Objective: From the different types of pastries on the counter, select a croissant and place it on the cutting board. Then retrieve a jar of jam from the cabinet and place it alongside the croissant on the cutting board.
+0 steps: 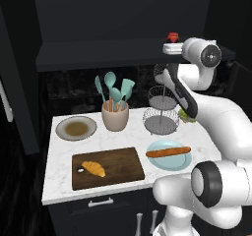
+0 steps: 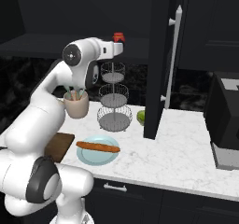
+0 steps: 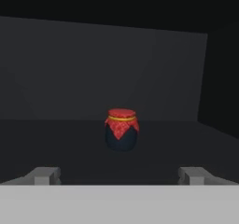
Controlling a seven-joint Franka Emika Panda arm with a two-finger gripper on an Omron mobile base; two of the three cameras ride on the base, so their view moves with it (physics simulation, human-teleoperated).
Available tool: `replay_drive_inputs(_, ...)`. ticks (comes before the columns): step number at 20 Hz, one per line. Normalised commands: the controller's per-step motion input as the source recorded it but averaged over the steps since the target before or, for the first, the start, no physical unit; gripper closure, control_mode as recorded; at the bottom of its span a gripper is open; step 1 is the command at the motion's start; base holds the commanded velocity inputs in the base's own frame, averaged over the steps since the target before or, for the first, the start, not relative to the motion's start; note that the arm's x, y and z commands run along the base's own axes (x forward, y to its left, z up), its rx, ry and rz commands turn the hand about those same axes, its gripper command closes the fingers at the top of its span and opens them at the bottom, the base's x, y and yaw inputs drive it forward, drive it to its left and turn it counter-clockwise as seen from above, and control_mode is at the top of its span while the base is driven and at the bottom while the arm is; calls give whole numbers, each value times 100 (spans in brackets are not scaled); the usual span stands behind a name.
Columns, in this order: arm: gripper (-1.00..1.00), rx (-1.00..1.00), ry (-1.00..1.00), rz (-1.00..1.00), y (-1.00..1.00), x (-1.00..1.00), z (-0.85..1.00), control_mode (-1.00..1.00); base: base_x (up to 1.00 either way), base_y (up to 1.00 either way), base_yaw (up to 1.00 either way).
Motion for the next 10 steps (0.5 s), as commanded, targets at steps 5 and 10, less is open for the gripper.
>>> replay_drive_inputs(5,-100,0,0,0,-5,41,-1,-100,0,0,0)
replay_drive_inputs(10,-100,1,0,0,-8,40,0,-100,0,0,0)
